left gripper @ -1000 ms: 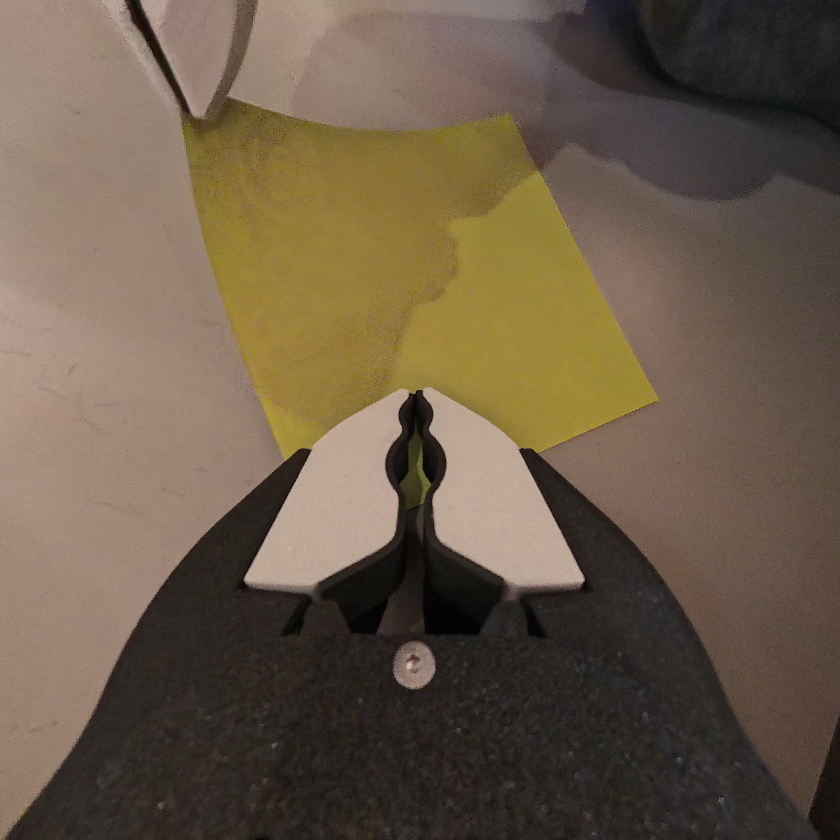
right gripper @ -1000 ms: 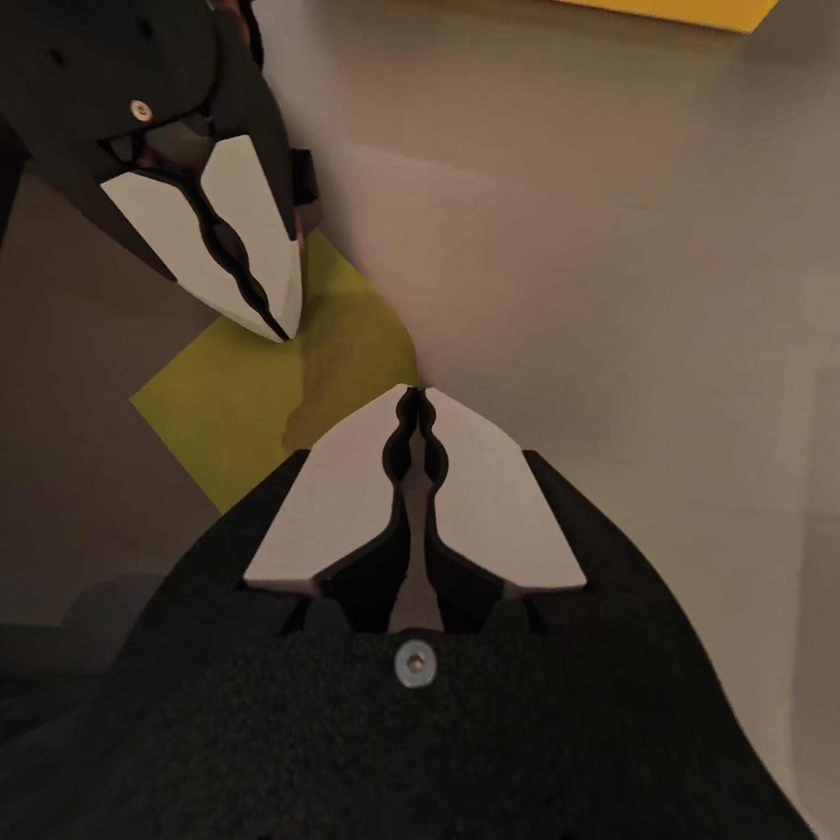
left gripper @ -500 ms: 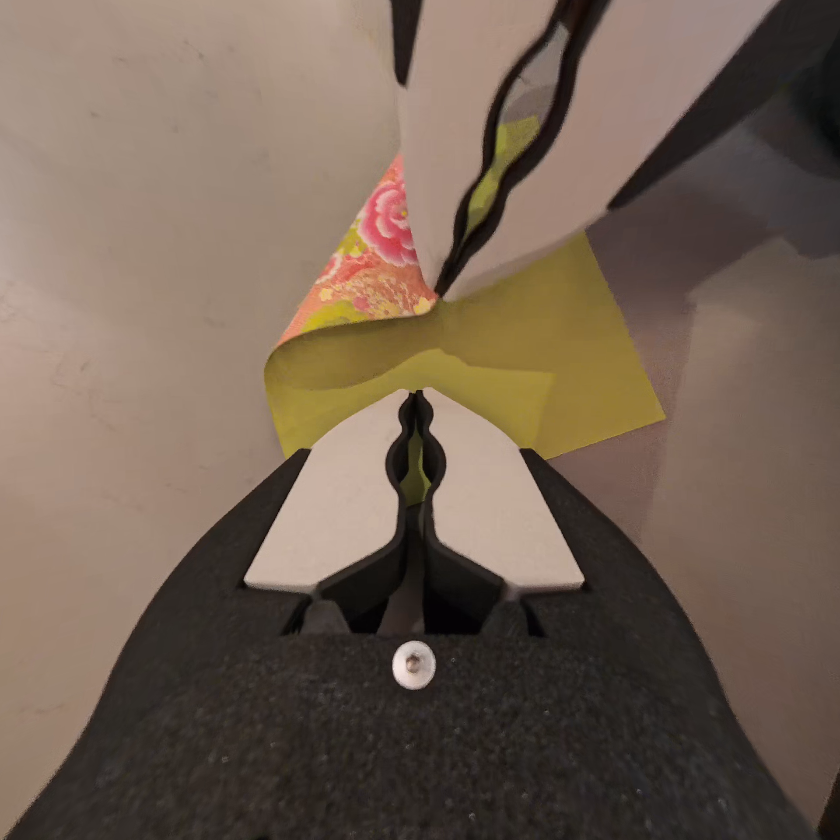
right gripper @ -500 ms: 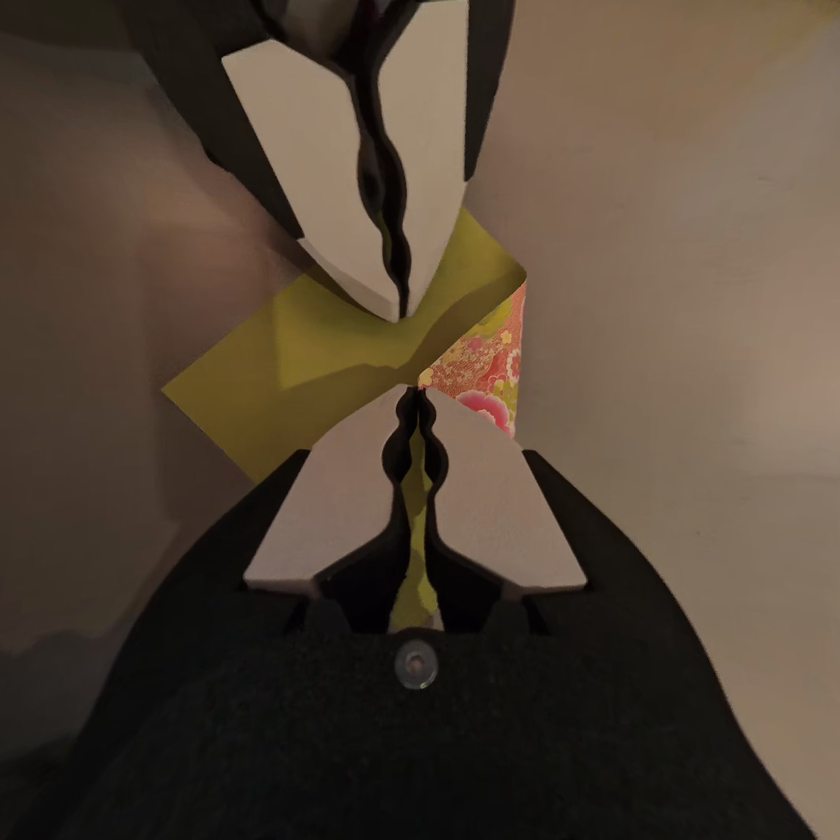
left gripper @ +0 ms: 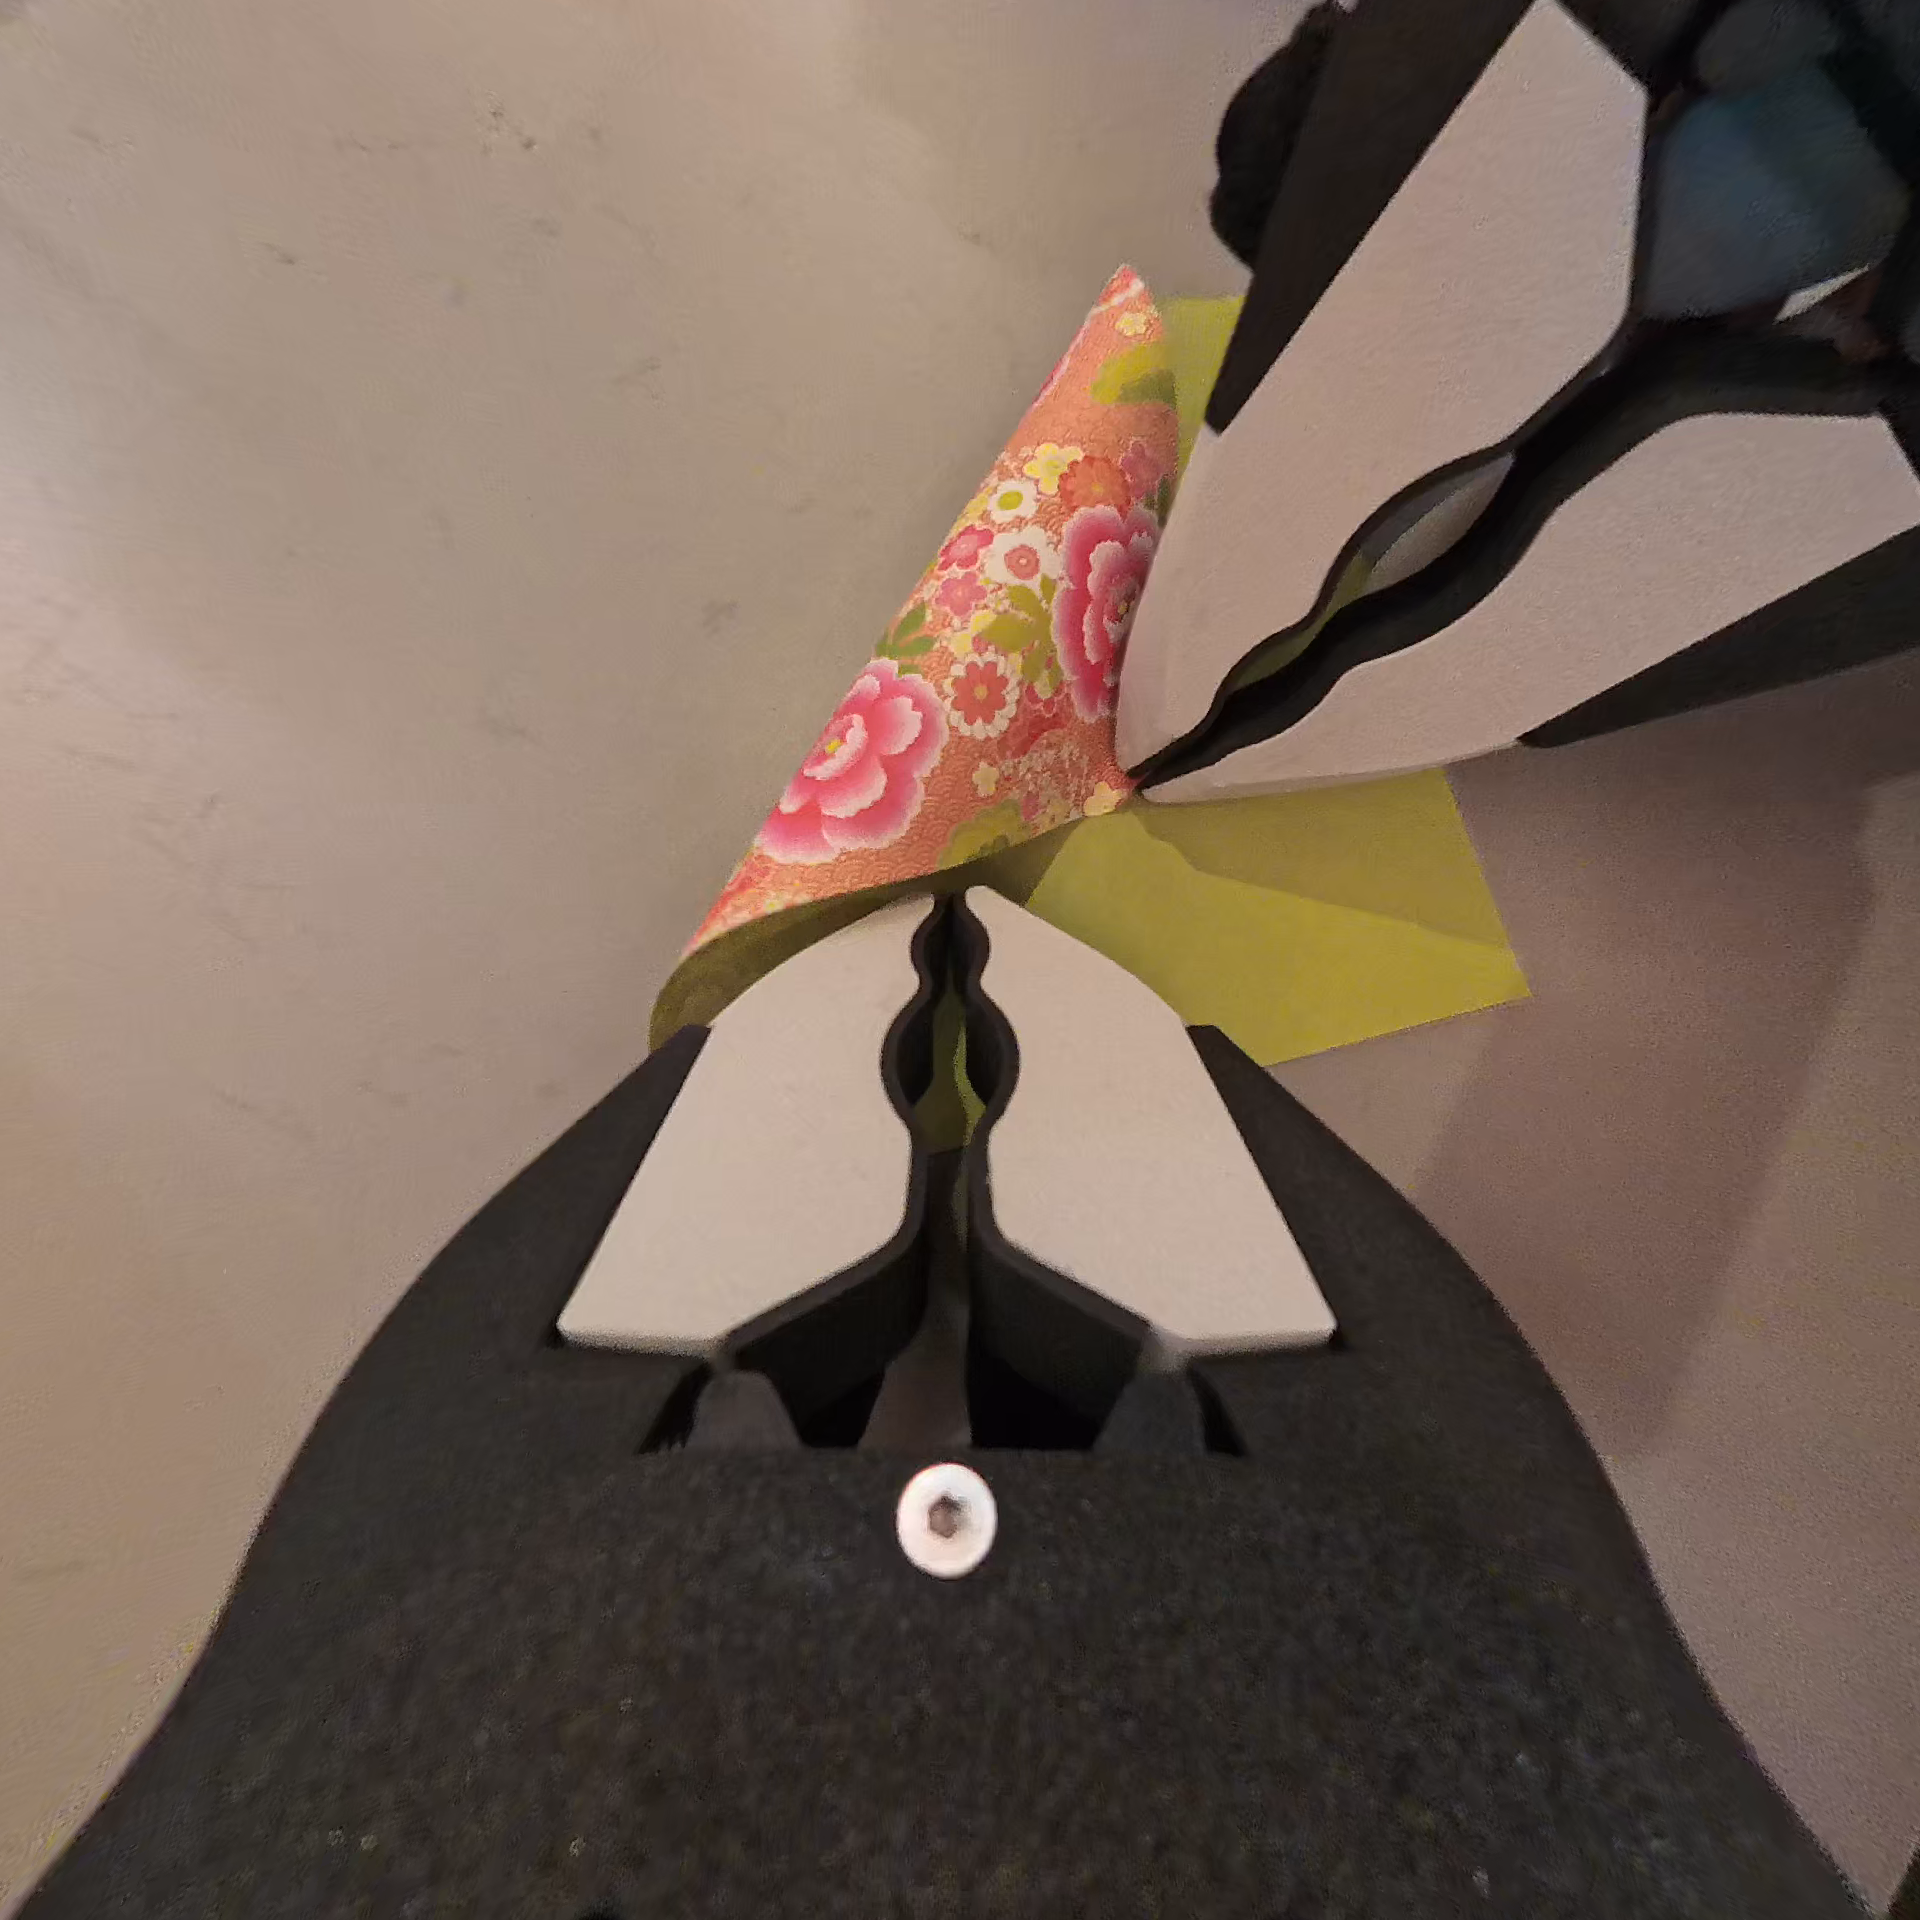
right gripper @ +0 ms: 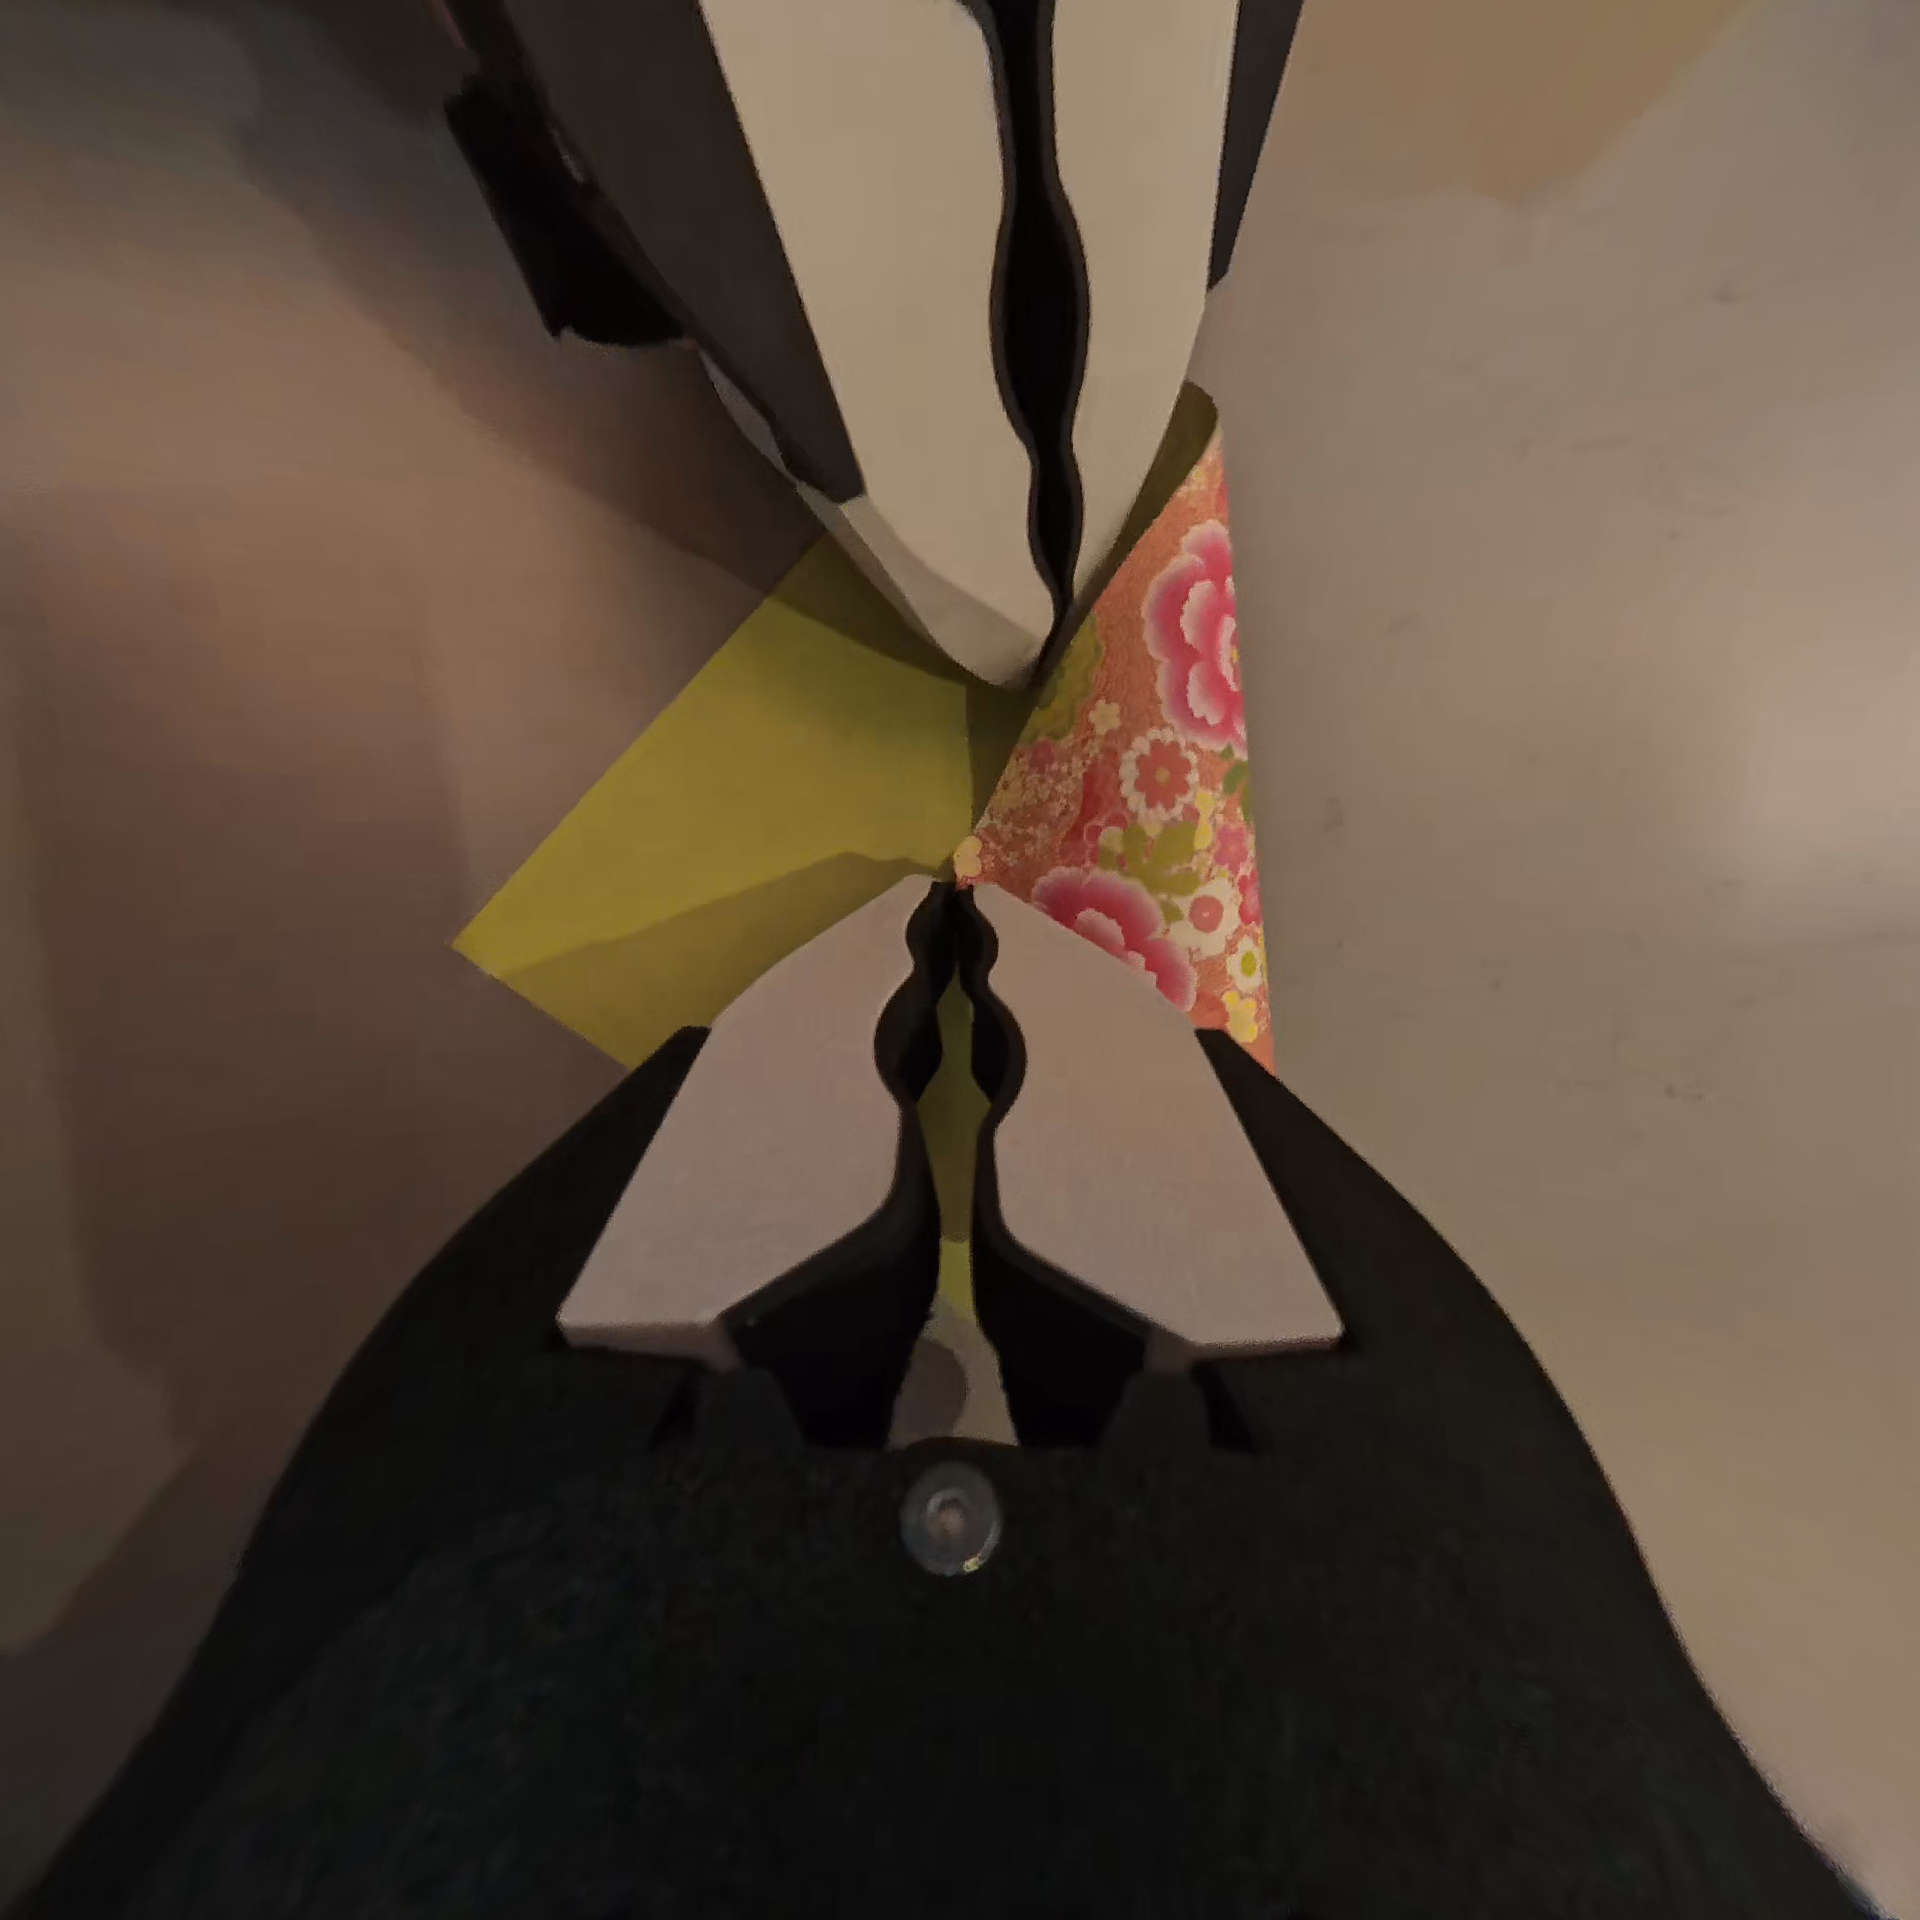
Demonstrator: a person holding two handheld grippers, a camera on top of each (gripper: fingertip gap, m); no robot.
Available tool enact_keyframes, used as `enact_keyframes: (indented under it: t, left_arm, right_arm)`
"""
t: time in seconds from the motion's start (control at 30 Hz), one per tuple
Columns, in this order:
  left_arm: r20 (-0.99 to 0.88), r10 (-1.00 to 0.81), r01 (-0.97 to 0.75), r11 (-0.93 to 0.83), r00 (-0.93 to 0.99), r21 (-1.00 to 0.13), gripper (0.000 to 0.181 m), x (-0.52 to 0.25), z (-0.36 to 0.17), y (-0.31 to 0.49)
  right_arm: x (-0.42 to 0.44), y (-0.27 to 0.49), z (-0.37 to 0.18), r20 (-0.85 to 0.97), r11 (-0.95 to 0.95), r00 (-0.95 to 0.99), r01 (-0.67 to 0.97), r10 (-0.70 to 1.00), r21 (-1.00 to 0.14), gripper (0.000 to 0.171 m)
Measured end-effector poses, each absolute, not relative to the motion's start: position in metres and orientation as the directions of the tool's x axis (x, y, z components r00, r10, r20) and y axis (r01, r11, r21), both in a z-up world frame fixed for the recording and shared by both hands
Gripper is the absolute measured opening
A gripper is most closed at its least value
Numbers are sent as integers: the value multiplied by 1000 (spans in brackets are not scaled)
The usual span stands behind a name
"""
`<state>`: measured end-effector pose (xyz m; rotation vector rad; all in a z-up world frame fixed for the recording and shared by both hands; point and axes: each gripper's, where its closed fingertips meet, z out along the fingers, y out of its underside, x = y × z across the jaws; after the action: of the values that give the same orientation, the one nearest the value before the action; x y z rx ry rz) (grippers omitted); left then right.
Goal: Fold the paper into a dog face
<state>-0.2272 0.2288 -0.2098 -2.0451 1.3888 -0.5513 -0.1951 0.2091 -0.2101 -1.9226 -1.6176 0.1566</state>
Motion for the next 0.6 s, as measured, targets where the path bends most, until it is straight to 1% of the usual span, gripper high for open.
enact_keyframes:
  t: [0.03,0.07,0.1,0.13,0.17,0.27,0.33,0.4,0.5,0.6]
  left_arm:
    - [10,-921,-677,-292,388,-676,0,-230,-210,230]
    - [8,-908,-670,-315,418,-672,0,-233,-210,231]
    - [11,-893,-657,-340,451,-673,4,-237,-209,232]
    - [13,-873,-639,-367,488,-676,24,-241,-209,233]
    - [8,-851,-619,-389,526,-682,35,-246,-209,233]
    - [-65,-793,-591,-395,606,-703,36,-258,-207,238]
    - [-102,-775,-597,-388,623,-703,36,-262,-206,241]
    - [-68,-777,-593,-418,626,-689,27,-261,-209,238]
    - [-11,-755,-547,-465,655,-696,24,-261,-209,238]
    - [-11,-723,-524,-490,691,-697,15,-264,-209,242]
  right_arm:
    - [-195,210,-210,298,-57,248,847,922,-529,0]
    - [-195,210,-210,299,-60,257,841,919,-538,0]
    - [-195,210,-210,299,-69,269,837,916,-542,0]
    - [-195,209,-210,300,-77,279,836,912,-543,0]
    - [-195,209,-210,301,-85,288,836,909,-542,0]
    - [-195,209,-210,312,-85,292,839,904,-537,0]
    - [-195,209,-210,306,-84,288,838,907,-539,0]
    - [-195,209,-210,298,-89,290,836,909,-542,0]
    - [-195,210,-210,306,-88,291,840,907,-536,0]
    - [-195,210,-210,318,-87,291,845,902,-527,0]
